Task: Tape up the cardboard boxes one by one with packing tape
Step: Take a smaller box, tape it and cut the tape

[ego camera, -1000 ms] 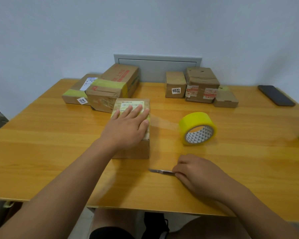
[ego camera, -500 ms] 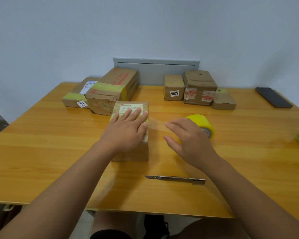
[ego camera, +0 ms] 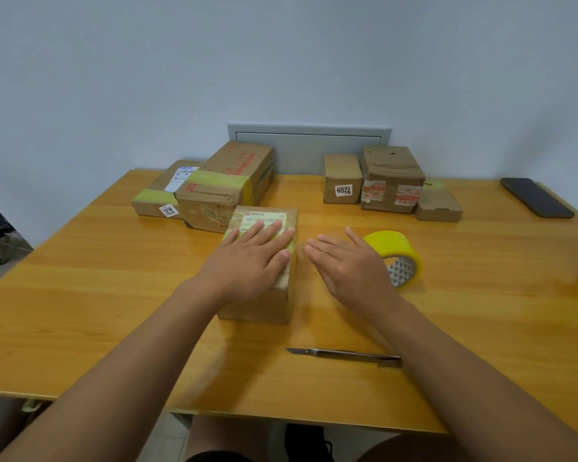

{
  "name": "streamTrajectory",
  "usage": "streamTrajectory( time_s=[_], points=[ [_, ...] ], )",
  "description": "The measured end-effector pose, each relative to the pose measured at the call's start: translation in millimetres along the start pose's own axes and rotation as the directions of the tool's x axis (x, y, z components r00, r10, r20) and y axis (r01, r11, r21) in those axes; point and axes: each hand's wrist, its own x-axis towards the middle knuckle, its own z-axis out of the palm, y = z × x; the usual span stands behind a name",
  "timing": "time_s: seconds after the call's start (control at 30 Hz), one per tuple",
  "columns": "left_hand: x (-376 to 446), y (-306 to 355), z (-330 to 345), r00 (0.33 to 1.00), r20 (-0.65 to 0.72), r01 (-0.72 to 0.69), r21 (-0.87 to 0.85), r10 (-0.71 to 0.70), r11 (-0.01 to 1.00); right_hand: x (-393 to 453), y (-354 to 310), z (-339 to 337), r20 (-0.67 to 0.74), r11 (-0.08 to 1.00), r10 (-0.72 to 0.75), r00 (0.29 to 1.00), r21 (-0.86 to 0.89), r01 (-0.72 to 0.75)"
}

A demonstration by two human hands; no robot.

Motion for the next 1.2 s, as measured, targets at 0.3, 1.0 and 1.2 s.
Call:
streamTrajectory(
  time_s=[0.3, 1.0, 1.2],
  points=[
    [-3, -7, -6, 0.998, 0.047, -0.034, -0.001, 0.034, 0.999, -5, 6, 1, -0.032, 1.000, 0.009, 0.999, 0.013, -0.009],
    [-8, -2, 3, 0.991, -0.052, 0.124, -0.001, -0.124, 0.992, 14, -29, -13, 0.716, 0.937, 0.035, 0.698, -0.266, 0.226],
    [-9, -3, 1, 0.993, -0.037, 0.111, 0.000, -0.111, 0.994, 16, -28, -19, 0.732, 0.989, 0.033, 0.680, -0.121, 0.082]
  ],
)
